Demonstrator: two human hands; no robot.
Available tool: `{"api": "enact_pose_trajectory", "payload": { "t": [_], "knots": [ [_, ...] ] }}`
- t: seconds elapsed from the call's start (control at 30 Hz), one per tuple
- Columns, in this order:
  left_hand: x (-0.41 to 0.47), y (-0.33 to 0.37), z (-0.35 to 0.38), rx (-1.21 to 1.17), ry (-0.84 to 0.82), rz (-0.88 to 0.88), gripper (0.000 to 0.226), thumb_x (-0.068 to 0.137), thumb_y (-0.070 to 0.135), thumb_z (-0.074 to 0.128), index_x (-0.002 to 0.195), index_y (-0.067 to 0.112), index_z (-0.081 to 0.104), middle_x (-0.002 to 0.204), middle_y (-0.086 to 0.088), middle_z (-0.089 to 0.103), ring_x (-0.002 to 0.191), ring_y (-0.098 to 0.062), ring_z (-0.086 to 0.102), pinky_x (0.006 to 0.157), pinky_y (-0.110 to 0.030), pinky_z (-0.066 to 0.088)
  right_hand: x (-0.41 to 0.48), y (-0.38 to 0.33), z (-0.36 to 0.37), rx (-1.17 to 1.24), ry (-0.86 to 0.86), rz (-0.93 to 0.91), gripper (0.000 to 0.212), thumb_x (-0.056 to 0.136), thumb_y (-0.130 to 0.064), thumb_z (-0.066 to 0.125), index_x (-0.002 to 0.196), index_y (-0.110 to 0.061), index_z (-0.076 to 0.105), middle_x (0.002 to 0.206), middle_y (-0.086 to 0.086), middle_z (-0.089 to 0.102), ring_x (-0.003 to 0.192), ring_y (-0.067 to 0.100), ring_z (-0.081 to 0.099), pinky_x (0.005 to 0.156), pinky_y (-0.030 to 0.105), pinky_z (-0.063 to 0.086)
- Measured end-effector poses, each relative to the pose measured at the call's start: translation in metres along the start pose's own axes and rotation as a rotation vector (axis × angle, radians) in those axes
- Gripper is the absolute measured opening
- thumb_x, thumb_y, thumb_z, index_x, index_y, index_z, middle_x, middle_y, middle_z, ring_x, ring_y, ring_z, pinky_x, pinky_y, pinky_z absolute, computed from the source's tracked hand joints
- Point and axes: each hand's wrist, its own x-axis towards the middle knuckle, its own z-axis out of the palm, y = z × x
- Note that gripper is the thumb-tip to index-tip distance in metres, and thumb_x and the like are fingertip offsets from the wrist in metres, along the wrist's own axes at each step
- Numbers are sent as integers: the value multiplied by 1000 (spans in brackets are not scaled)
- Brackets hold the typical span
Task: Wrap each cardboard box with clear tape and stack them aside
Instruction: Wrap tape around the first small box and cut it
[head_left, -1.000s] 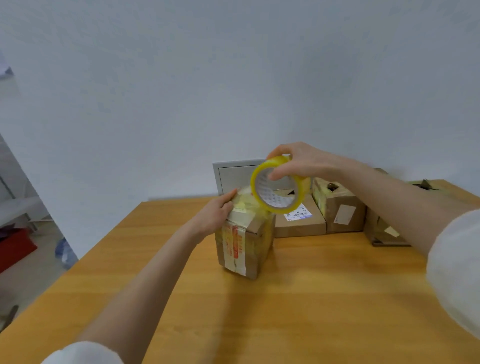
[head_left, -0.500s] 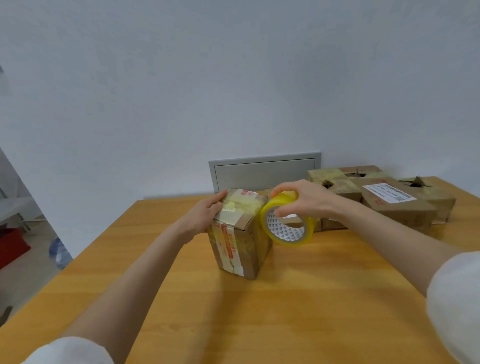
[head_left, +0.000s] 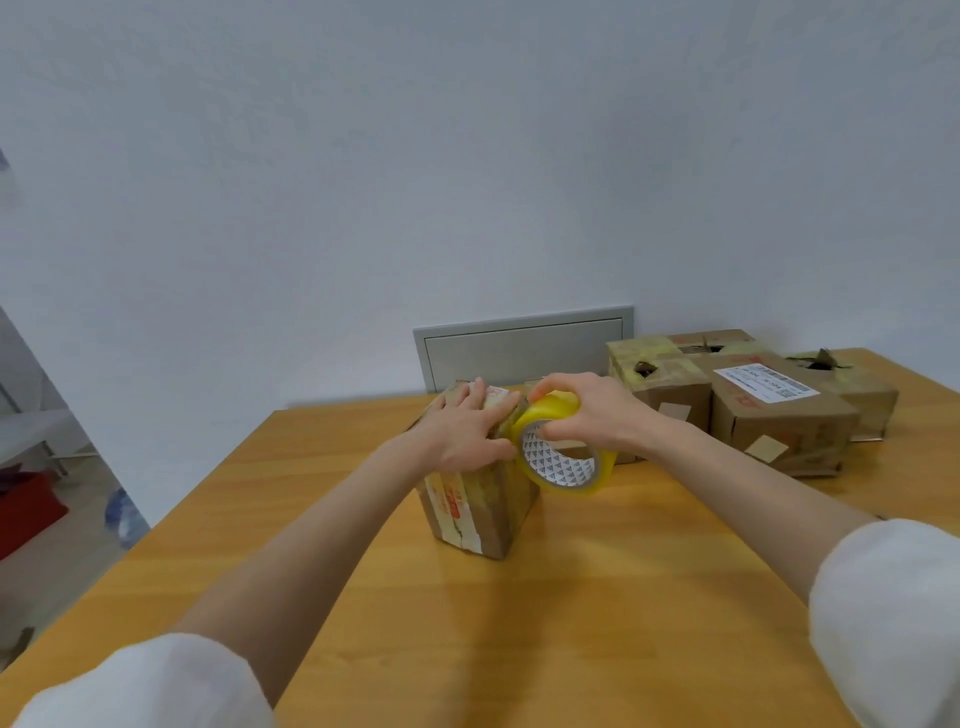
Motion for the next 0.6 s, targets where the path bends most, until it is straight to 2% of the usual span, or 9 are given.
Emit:
{"api": "enact_pose_trajectory", "payload": {
  "t": [0.07,0.1,0.2,0.27,0.37,0.47,0.53,0.6],
  "knots": [
    [2,-2,-13,-241,10,-26,78,90,46,55,152,36,9,160,-8,4,147,-29,5,116,-48,14,-1,-2,0,-5,11,1,40,81,-34,69,118,-34,58,105,-5,57,94,17,54,83,39,51],
    [4,-3,-18,-275,37,-51,86,85,49,61,152,32,9,160,-10,8,146,-30,9,116,-49,19,-2,-2,0,-8,10,4,40,81,-34,69,119,-34,57,106,-4,57,94,17,54,82,38,51],
    [8,-2,-19,-95,16,-180,104,73,57,70,152,28,9,154,-17,17,140,-35,23,110,-49,32,-5,-3,0,-14,7,19,42,81,-35,69,120,-33,57,111,-1,59,97,19,56,81,38,53],
    [9,4,-15,-61,-7,-224,100,72,55,72,150,28,15,147,-16,27,131,-33,36,102,-43,42,-8,-3,0,-5,6,26,44,81,-34,70,122,-32,56,114,2,59,99,20,56,81,38,54],
    [5,12,-16,-131,63,-210,89,73,46,74,146,24,28,136,-13,40,120,-28,44,93,-36,46,-11,-3,-5,18,-18,22,48,80,-35,72,124,-31,56,121,3,58,104,19,54,85,37,52],
    [1,5,-21,-388,137,-200,86,69,39,80,142,20,38,129,-9,50,108,-21,50,89,-33,48,-11,-6,-28,98,-14,-9,58,76,-38,77,129,-33,55,132,-4,55,116,16,50,93,32,45],
    [-3,-3,-25,-709,140,-227,82,67,36,82,137,23,43,120,-7,57,102,-22,58,88,-38,52,-10,-13,-51,264,51,-23,64,75,-35,78,133,-34,52,131,-7,52,119,14,49,93,30,43],
    [-10,-7,-24,-995,94,-244,55,75,30,78,123,21,53,109,-5,64,91,-21,65,74,-37,57,-6,-21,-68,466,90,-42,60,77,-29,78,130,-36,51,122,-8,54,113,13,53,89,28,47]
  ]
}}
